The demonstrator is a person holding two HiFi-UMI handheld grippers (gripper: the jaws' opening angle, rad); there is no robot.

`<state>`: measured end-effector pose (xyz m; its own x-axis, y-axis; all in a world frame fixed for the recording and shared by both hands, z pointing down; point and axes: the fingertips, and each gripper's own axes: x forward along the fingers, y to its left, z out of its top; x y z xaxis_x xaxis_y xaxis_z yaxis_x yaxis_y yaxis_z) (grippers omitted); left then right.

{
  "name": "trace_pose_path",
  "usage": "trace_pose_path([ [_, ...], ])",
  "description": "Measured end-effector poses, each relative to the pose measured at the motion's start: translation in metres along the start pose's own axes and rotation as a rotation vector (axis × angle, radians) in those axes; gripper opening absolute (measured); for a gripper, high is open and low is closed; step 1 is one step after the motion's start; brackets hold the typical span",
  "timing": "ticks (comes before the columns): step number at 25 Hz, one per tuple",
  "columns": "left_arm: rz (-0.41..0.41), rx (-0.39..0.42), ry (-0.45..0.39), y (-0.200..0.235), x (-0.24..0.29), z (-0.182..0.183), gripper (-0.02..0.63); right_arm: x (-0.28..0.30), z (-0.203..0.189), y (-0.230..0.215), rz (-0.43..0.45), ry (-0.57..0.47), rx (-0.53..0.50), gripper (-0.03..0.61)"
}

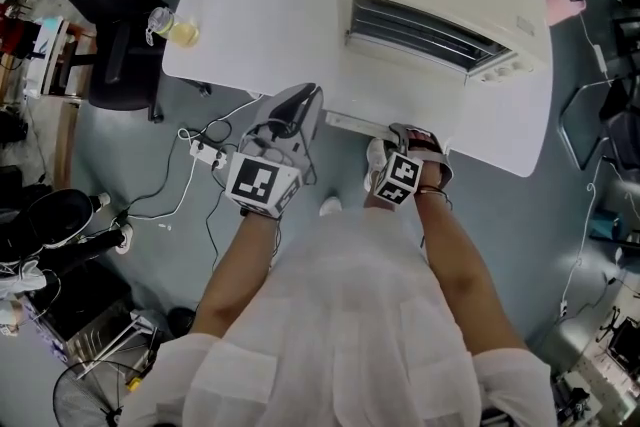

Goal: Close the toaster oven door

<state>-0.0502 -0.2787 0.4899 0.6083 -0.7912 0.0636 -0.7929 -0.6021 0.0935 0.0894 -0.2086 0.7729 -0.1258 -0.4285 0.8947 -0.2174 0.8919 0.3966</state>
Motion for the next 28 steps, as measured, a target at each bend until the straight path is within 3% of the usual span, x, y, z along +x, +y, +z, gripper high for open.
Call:
trace_pose_path([
  [13,-0.01,0.014,0.001,0.001,-0.001,-0.003,0.02,-0.01,0.002,0.0,-0.009,0.003,0.02,0.121],
  [18,0.0,0.019,-0.009,0.001,-0.005,0.004,0.02,-0.023,0.005,0.0,-0.015,-0.014,0.03,0.077],
  [28,-0.002,0.03,-0.05,-0.003,-0.013,0.023,0.02,-0.049,0.012,-0.011,-0.058,-0.021,0.03,0.075],
])
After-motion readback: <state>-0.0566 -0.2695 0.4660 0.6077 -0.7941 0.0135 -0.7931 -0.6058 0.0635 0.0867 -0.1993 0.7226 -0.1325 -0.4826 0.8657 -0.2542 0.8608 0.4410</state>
